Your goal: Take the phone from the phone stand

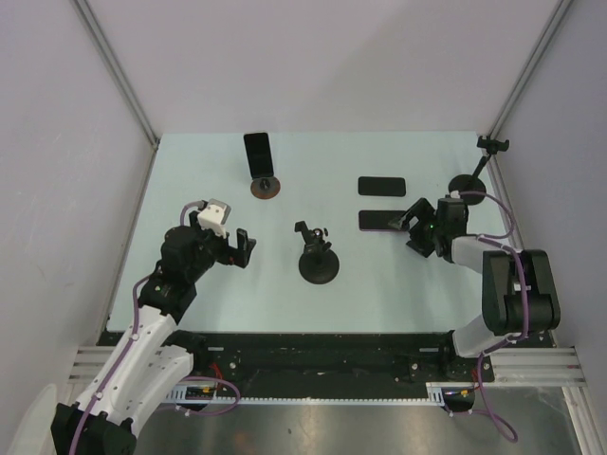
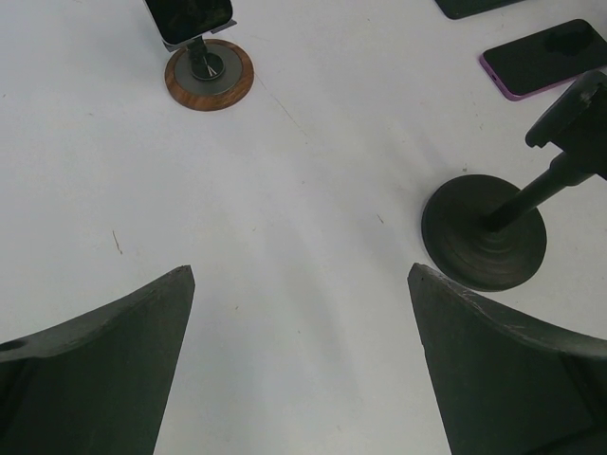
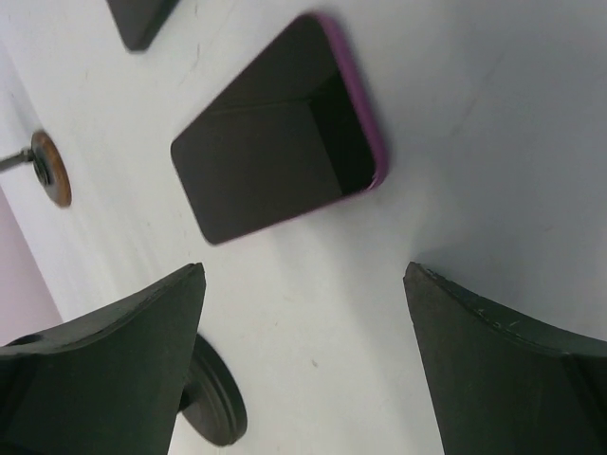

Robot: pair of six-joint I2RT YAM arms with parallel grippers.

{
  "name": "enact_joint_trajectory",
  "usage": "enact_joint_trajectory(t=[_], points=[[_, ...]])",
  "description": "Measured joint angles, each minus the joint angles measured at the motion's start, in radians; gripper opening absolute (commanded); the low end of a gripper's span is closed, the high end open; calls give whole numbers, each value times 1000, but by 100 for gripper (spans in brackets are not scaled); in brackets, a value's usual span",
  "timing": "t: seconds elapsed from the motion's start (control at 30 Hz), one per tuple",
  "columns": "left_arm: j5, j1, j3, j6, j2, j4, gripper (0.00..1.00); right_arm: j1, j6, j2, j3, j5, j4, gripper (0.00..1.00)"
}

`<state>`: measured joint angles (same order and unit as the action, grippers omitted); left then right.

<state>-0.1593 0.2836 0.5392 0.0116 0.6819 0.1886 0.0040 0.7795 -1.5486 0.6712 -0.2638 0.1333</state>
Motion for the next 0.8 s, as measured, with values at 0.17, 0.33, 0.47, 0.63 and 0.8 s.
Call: enact_joint_trajectory(t=[0.17,0.33,0.47,0.63,0.8], points=[[0,2,0,0,0,0,100,81,70,7,-24,-2,27,82],[0,3,-1,0,0,0,100,140,153,-44,-28,-2,124,80],[0,3,-1,0,-2,0,100,149,207,-97,-28,-3,234,79],[0,3,-1,3,-3,0,100,149,249,-158,-24,-6,353,79],[0,6,-1,7,-3,0,100,144,268,-207,9,-7,397,79]])
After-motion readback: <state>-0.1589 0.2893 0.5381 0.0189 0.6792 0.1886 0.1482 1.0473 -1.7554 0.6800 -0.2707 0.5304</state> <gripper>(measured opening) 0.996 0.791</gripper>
